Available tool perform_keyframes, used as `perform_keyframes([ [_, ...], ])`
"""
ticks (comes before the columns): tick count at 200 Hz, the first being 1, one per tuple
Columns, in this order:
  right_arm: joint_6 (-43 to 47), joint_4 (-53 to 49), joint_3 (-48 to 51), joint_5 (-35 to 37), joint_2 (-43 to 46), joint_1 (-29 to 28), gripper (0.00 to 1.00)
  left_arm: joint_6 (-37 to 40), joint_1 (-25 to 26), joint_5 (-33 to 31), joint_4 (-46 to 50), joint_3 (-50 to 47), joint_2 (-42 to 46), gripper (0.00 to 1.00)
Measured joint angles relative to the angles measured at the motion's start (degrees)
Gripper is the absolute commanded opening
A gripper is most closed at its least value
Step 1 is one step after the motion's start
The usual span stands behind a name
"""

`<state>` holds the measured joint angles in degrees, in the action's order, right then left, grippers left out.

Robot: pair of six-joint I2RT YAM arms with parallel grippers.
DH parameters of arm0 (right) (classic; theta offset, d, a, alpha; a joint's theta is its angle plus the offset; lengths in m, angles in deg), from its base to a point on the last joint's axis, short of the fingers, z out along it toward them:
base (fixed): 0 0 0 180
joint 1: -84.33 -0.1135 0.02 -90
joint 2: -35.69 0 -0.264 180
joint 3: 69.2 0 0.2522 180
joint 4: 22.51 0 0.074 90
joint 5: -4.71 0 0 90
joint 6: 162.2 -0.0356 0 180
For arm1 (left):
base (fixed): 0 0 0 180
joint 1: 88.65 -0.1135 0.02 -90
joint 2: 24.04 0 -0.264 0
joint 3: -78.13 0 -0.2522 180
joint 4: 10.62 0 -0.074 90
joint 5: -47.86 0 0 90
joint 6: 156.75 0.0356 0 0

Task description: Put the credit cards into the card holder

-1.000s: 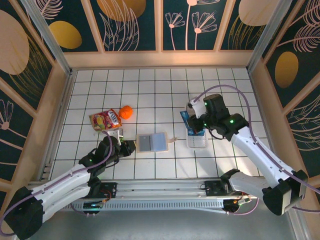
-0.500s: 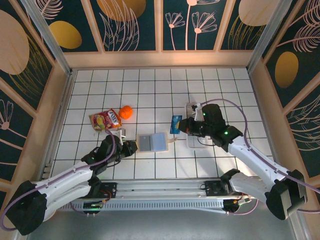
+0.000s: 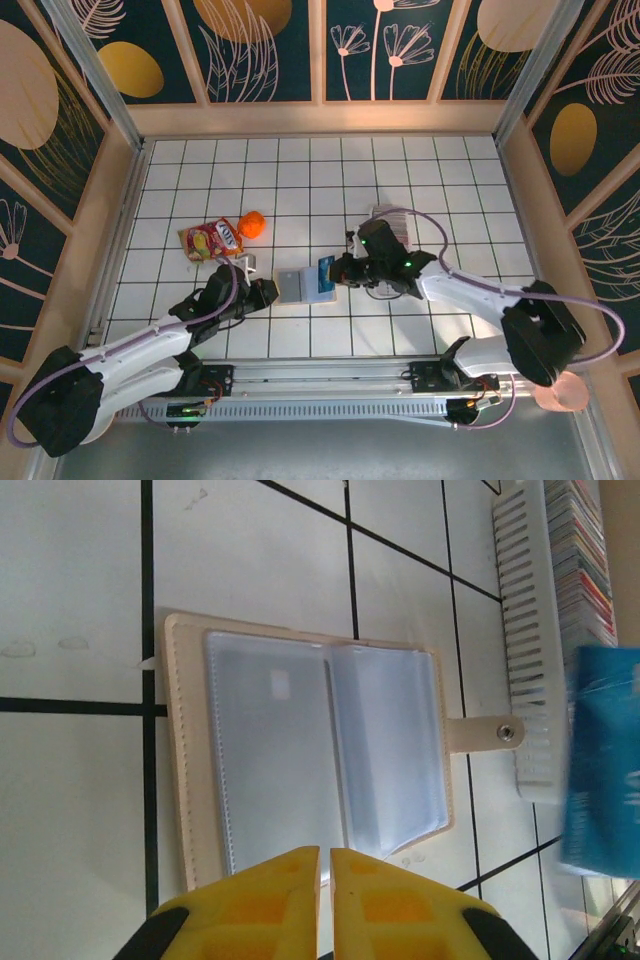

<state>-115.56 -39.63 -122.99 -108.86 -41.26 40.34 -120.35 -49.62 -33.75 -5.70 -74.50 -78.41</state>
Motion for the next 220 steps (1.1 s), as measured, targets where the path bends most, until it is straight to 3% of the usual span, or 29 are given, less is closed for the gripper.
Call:
perform_keyframes([
  [92,-0.04,7.91,-3.61,0.20,-12.52,-3.41,0.00,0.17,0.00,-1.40,-1.14,0.35,-5.46,0.03],
  [220,-2.14,12.22,-3.98,2.62,-17.44,-4.79,0.00,0.22,0.00,-1.53,-2.91,0.35,-9.29,0.01],
])
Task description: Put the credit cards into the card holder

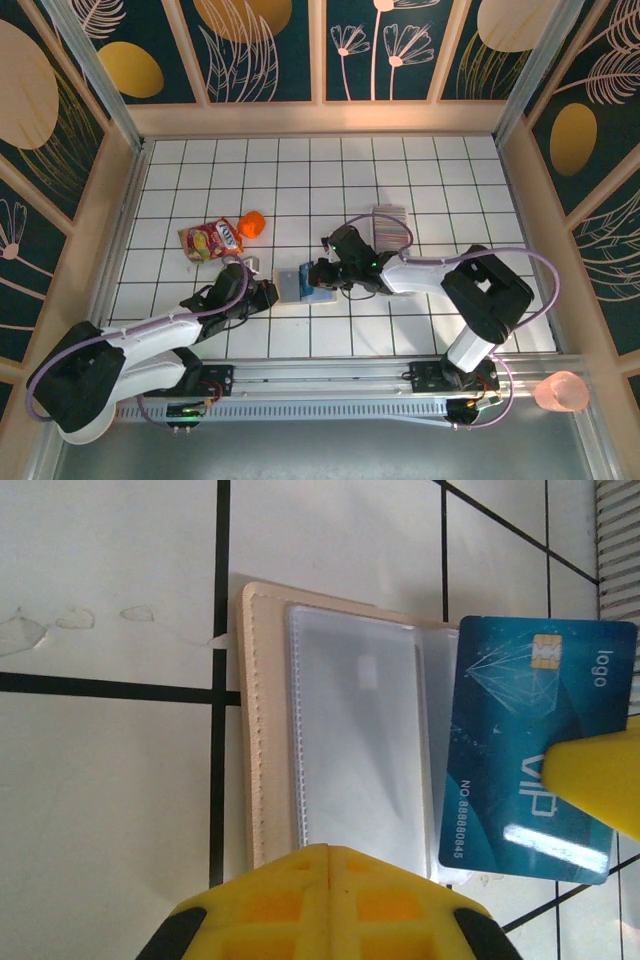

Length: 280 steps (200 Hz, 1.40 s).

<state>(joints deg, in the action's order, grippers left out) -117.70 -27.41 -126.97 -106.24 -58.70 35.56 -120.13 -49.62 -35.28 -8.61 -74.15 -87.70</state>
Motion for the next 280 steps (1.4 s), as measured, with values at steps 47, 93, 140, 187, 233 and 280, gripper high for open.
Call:
perform_keyframes([
  [47,-1.31,0.07,0.00,0.52,-0.31,-0.02,0.00,0.00,0.00,0.04,-1.33,0.00,-1.86,0.00],
  [93,-2.08,0.66,0.00,0.52,-0.48,-0.11,0.00,0.00,0.00,0.02,-1.79,0.00,-3.15,0.00],
  [140,-2.51,0.90,0.02,1.11,-1.36,-0.31,0.00,-0.02,0.00,0.02,-2.43,-0.04,-4.26,0.00],
  [187,-2.43,0.35,0.02,2.14,-1.36,-0.46,0.00,-0.02,0.00,-0.26,-3.06,-0.68,-4.28,0.00],
  [233,-2.43,0.17,0.02,2.49,-1.36,-0.48,0.00,-0.02,0.00,-0.42,-3.10,-0.94,-4.28,0.00],
  [280,-2.49,0.42,0.02,1.49,-1.36,-0.52,0.00,-0.02,0.00,-0.46,-3.43,-1.09,-4.61,0.00],
])
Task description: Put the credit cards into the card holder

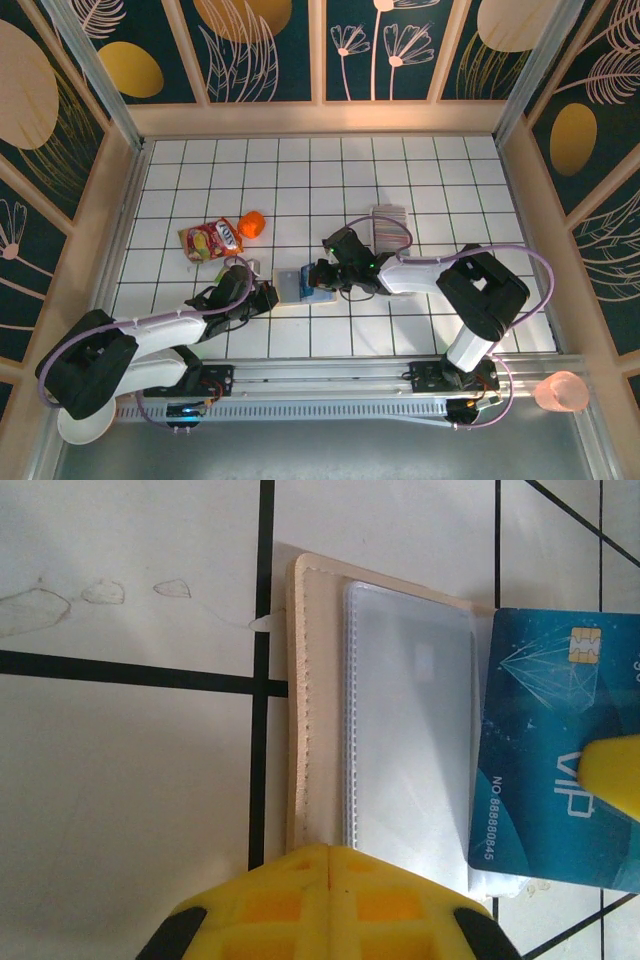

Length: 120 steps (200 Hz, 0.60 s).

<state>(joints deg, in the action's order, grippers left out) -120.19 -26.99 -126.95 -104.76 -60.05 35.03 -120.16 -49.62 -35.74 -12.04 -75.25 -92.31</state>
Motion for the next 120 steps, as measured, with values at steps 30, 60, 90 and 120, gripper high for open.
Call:
perform_keyframes([
  [30,-0.07,0.35,0.00,-0.39,0.00,-0.07,0.00,0.00,0.00,0.00,-0.26,-0.02,-0.22,0.00],
  [60,-0.83,1.42,0.92,-1.07,0.00,-0.11,0.00,0.00,0.00,0.00,-0.74,-0.11,-0.48,0.00],
  [90,-1.95,2.62,1.57,-1.81,0.00,-0.11,0.00,0.00,0.00,-0.02,-0.96,-0.11,-0.61,0.00],
  [120,-2.36,3.02,1.75,-1.79,0.00,-0.22,0.00,0.00,0.00,0.00,-1.14,-0.13,-0.63,0.00],
])
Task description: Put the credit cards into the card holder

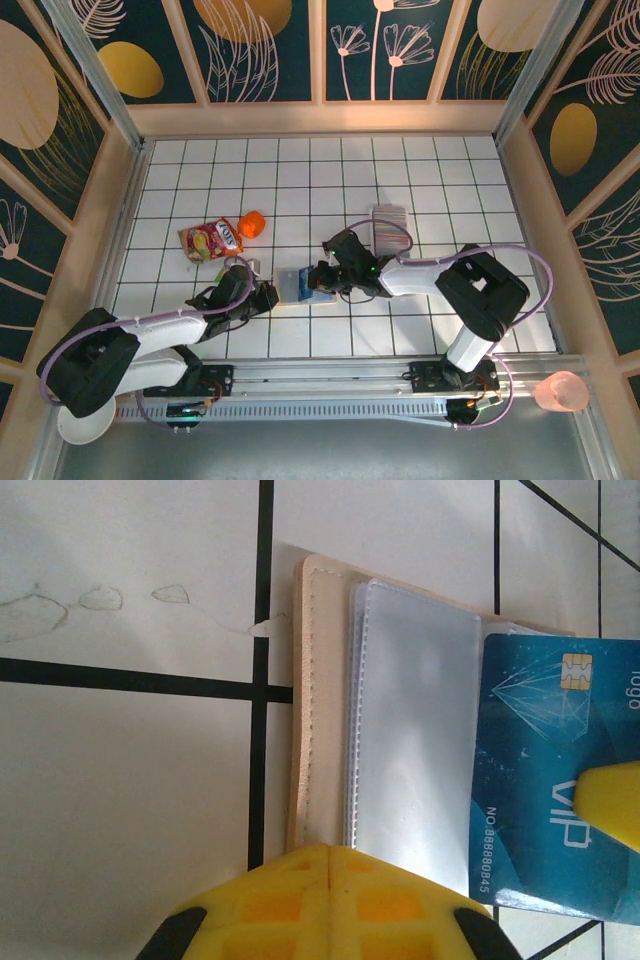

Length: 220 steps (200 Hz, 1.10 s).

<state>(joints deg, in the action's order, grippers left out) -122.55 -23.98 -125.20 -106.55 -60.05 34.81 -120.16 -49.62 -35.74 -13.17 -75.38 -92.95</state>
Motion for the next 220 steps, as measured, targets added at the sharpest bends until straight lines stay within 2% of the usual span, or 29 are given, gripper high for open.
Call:
perform_keyframes([
  [112,0.07,-1.07,0.02,6.27,0.98,0.02,0.00,-0.04,0.00,0.00,-0.17,-0.09,0.00,0.00],
  [220,-1.88,3.98,2.58,4.22,0.98,0.17,0.00,-0.04,0.00,0.00,-0.17,-0.09,0.00,0.00],
])
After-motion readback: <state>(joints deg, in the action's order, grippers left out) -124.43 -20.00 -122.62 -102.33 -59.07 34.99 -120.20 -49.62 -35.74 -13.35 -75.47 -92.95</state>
